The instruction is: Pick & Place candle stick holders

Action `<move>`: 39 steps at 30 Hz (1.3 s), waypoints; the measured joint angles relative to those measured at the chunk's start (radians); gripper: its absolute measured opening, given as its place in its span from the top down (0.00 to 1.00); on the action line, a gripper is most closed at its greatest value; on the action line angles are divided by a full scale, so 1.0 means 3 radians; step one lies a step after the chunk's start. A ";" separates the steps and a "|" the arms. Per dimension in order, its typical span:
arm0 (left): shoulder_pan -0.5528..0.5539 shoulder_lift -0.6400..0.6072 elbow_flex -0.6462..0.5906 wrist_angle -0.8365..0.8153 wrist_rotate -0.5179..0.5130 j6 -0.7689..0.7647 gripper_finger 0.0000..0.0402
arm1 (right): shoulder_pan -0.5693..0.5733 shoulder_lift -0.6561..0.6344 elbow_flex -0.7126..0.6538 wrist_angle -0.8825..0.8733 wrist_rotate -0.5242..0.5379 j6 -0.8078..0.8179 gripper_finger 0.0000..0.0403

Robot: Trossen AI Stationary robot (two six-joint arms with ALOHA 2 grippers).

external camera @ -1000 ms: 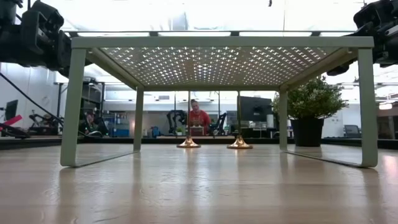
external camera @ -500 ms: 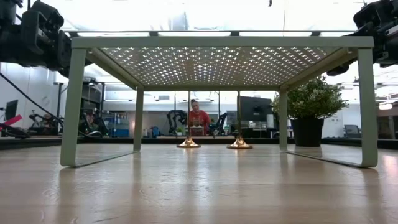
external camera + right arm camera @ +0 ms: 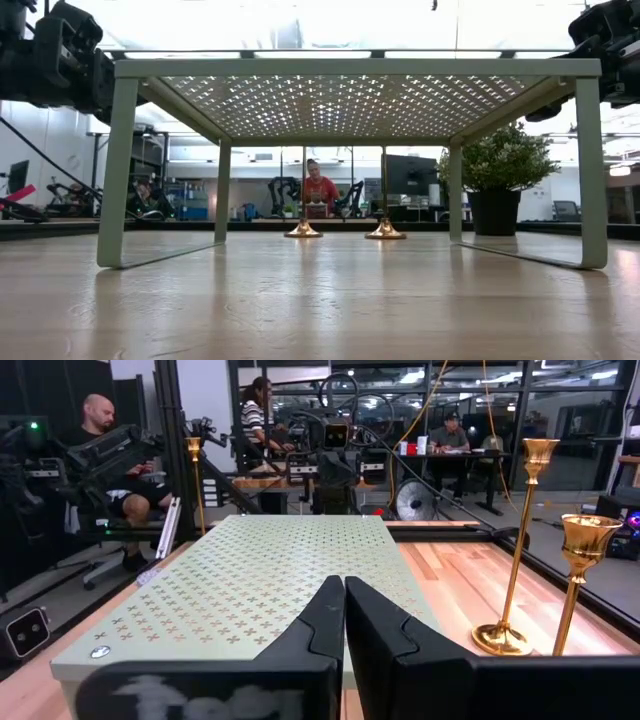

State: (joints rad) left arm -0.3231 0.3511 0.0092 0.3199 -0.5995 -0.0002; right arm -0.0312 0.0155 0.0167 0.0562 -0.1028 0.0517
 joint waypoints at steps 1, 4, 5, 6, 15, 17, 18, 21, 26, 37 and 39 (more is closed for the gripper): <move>0.0000 0.0000 -0.0001 0.0000 0.0000 0.0000 0.97 | -0.0001 0.0000 0.0001 0.0001 0.0000 -0.0001 0.98; 0.0001 0.0000 0.0000 0.0000 0.0001 0.0000 0.97 | -0.0001 0.0002 0.0000 0.0120 0.0001 -0.0097 0.98; -0.0001 0.0000 0.0000 0.0000 0.0001 0.0000 0.97 | 0.0000 0.0001 0.0000 0.0175 0.0000 -0.0103 0.98; 0.0001 0.0000 0.0001 0.0001 0.0000 0.0000 0.97 | 0.0000 0.0001 0.0000 0.0244 0.0001 -0.0089 0.98; 0.0001 0.0000 0.0000 0.0001 0.0000 0.0000 0.97 | 0.0000 0.0054 0.0000 0.1105 0.0178 0.0522 0.98; 0.0001 0.0000 0.0000 0.0000 0.0001 0.0000 0.97 | 0.0000 0.0118 0.0000 0.1196 0.0328 0.0606 0.98; -0.0001 0.0000 0.0000 0.0000 0.0001 0.0000 0.97 | 0.0000 0.0167 0.0005 0.1201 0.0384 0.0658 0.98; 0.0001 0.0000 0.0000 0.0000 0.0000 0.0000 0.97 | 0.0000 0.0418 0.0090 0.1122 0.0445 0.0931 0.98; 0.0001 0.0000 0.0000 0.0000 0.0001 0.0000 0.97 | -0.0001 0.1084 0.0372 0.0854 0.0750 0.0940 0.98; 0.0001 0.0000 0.0000 0.0000 0.0000 0.0000 0.97 | -0.0049 0.2657 0.1571 0.0113 0.1503 0.0219 0.76; 0.0000 0.0000 0.0000 -0.0001 0.0001 0.0001 0.97 | -0.0104 0.2893 0.1769 0.0017 0.1501 0.0102 0.68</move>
State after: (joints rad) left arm -0.3232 0.3511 0.0091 0.3196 -0.5992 0.0001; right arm -0.0625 0.8834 0.5472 0.0614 0.3475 0.0822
